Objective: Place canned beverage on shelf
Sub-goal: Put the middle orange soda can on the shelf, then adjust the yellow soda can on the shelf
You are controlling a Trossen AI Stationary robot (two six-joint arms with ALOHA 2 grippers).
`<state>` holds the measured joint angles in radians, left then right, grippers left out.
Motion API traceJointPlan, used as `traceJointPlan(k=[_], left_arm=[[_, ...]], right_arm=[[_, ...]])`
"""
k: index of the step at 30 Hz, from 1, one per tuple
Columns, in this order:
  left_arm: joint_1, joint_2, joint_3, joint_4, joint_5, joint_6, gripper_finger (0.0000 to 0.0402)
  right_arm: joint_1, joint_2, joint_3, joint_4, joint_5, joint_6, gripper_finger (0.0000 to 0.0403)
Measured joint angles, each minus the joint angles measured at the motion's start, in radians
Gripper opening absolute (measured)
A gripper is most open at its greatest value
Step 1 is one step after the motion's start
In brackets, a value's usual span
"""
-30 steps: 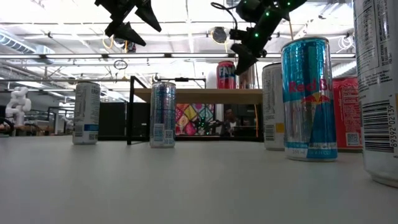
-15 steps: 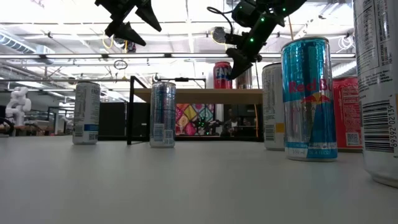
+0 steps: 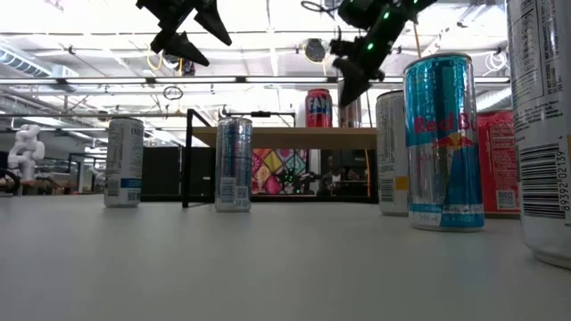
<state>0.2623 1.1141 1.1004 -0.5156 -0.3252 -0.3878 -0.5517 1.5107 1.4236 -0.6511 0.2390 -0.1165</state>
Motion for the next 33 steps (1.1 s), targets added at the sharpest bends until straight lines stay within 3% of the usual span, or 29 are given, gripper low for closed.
traceJointPlan(k=[4, 9, 15, 27, 33], left_arm=[[0.000, 0.000, 0.000, -0.001, 0.000, 0.000, 0.0392], [0.000, 0.000, 0.000, -0.001, 0.000, 0.001, 0.0392], [0.000, 0.000, 0.000, 0.001, 0.000, 0.009, 0.0392], [0.000, 0.000, 0.000, 0.000, 0.000, 0.003, 0.0392], [0.000, 0.000, 0.000, 0.000, 0.000, 0.001, 0.0392]], right_arm=[[0.007, -0.052, 0.085, -0.151, 0.001, 0.023, 0.0000], [-0.014, -0.066, 0.313, -0.278, 0.031, 0.099, 0.0000], [-0.103, 0.057, 0.611, -0.331, 0.043, 0.138, 0.0000], [-0.330, 0.343, 0.932, -0.398, -0.304, 0.152, 0.0000], [-0.419, 0.353, 0.920, -0.385, -0.428, 0.091, 0.0000]])
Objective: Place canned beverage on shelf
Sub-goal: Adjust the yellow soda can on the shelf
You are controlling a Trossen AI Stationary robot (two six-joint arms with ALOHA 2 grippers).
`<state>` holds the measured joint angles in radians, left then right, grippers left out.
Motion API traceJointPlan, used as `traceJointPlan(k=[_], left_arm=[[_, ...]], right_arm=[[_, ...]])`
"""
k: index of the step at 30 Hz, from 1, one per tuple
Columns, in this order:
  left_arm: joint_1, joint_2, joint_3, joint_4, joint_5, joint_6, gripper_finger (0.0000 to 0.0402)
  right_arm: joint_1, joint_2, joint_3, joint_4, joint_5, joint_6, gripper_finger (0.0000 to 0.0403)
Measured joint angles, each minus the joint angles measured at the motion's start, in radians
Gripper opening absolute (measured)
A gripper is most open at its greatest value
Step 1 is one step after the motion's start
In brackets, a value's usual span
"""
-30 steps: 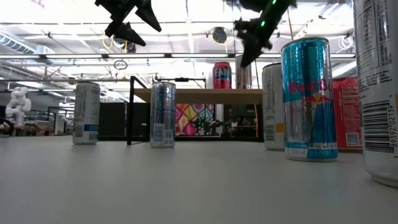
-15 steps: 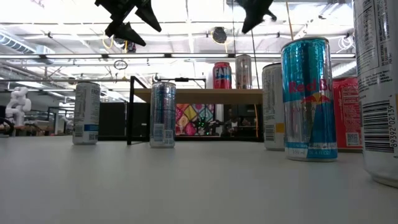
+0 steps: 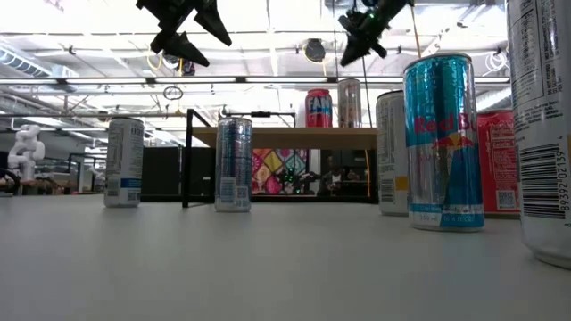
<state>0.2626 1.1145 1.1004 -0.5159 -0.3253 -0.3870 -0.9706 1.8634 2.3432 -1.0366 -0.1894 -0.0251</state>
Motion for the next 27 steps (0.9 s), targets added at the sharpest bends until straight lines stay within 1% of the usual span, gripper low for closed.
traceJointPlan(k=[2, 5, 8, 11, 14, 18, 24, 27], left_arm=[[0.000, 0.000, 0.000, -0.001, 0.000, 0.000, 0.0392], [0.000, 0.000, 0.000, -0.005, 0.000, 0.000, 0.0392], [0.003, 0.000, 0.000, -0.008, -0.001, 0.000, 0.0392], [0.007, 0.000, 0.000, -0.010, -0.004, 0.000, 0.0392], [0.014, 0.000, 0.000, -0.010, -0.019, -0.001, 0.0392], [0.031, 0.000, 0.000, -0.010, -0.022, 0.000, 0.0392], [0.060, 0.000, 0.000, -0.010, -0.024, 0.000, 0.0392], [0.075, 0.000, 0.000, -0.010, -0.024, 0.000, 0.0392]], right_arm=[[-0.035, 0.010, 0.000, -0.021, -0.047, -0.048, 0.0000], [-0.091, 0.025, -0.001, -0.013, -0.186, -0.132, 0.0000], [-0.147, 0.049, 0.000, -0.009, -0.310, -0.182, 0.0000], [-0.191, 0.096, -0.001, -0.011, -0.446, -0.238, 0.0000], [-0.223, 0.145, -0.001, -0.010, -0.545, -0.275, 0.0000], [-0.255, 0.219, -0.001, -0.011, -0.706, -0.336, 0.0000], [-0.279, 0.311, -0.002, -0.011, -0.823, -0.404, 0.0000], [-0.281, 0.350, -0.002, -0.013, -0.900, -0.438, 0.0000]])
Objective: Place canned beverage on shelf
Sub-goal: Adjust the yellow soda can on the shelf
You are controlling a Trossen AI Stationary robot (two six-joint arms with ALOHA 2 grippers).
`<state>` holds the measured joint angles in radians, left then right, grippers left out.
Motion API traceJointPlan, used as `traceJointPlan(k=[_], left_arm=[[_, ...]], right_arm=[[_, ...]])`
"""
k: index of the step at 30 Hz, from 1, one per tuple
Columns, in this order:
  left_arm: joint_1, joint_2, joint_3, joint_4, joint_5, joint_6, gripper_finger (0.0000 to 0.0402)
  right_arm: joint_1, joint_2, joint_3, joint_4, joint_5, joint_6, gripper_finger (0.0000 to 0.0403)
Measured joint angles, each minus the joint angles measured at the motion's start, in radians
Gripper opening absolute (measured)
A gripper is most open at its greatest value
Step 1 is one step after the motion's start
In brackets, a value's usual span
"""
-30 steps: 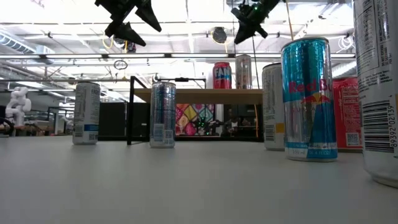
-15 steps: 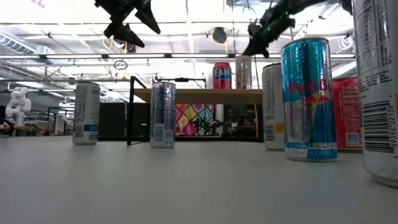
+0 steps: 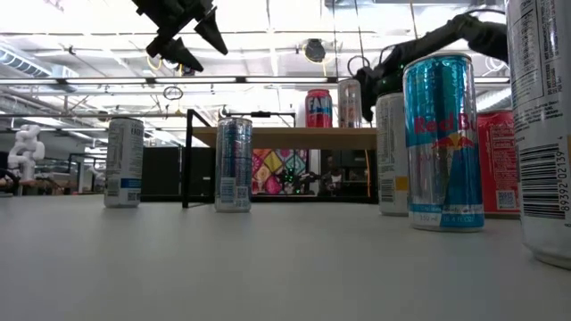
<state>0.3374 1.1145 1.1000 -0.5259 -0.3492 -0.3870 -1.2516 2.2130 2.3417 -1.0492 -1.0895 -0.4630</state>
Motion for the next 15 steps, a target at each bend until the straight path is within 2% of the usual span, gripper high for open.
traceJointPlan(k=[7, 15], left_arm=[[0.034, 0.000, 0.000, 0.000, 0.000, 0.000, 0.0392], [0.060, 0.000, 0.000, 0.000, 0.000, 0.000, 0.0392]], right_arm=[[0.001, 0.039, 0.000, -0.001, -0.117, -0.032, 0.0000], [0.006, 0.040, 0.000, -0.093, -0.157, -0.081, 0.0000]])
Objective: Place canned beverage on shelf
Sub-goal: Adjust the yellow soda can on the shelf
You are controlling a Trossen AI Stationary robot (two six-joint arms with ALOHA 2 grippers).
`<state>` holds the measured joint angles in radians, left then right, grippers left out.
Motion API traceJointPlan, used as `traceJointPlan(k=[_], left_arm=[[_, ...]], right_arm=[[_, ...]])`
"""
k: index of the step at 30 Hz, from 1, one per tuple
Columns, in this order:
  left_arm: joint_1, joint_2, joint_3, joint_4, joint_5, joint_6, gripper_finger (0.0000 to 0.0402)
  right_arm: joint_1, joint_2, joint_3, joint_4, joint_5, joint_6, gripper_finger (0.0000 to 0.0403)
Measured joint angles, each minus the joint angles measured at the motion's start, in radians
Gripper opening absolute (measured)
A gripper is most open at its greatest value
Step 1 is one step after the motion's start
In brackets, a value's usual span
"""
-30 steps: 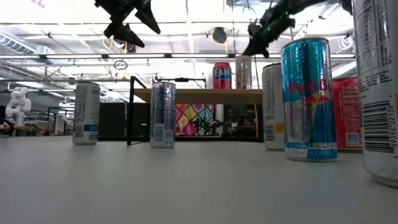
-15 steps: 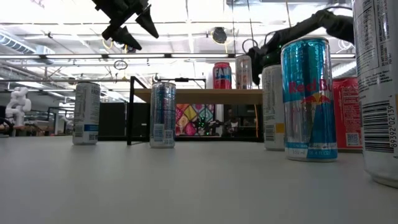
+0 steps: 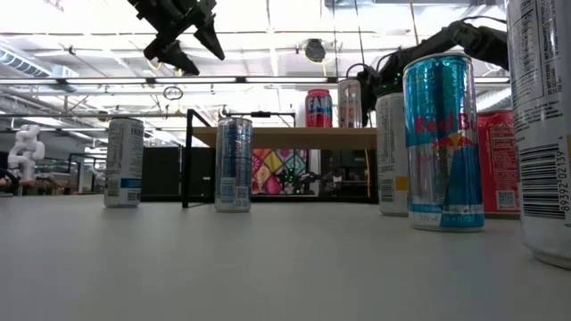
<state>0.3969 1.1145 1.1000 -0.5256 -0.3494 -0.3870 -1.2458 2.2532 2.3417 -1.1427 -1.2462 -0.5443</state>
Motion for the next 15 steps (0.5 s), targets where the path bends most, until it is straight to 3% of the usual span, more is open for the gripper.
traceJointPlan(k=[5, 15], left_arm=[[0.003, 0.000, 0.000, 0.000, 0.000, 0.000, 0.0392], [0.003, 0.000, 0.000, 0.000, -0.002, 0.000, 0.0392]], right_arm=[[0.015, 0.000, 0.000, -0.138, 0.001, -0.106, 0.0000], [0.071, 0.000, 0.000, -0.161, 0.010, -0.113, 0.0000]])
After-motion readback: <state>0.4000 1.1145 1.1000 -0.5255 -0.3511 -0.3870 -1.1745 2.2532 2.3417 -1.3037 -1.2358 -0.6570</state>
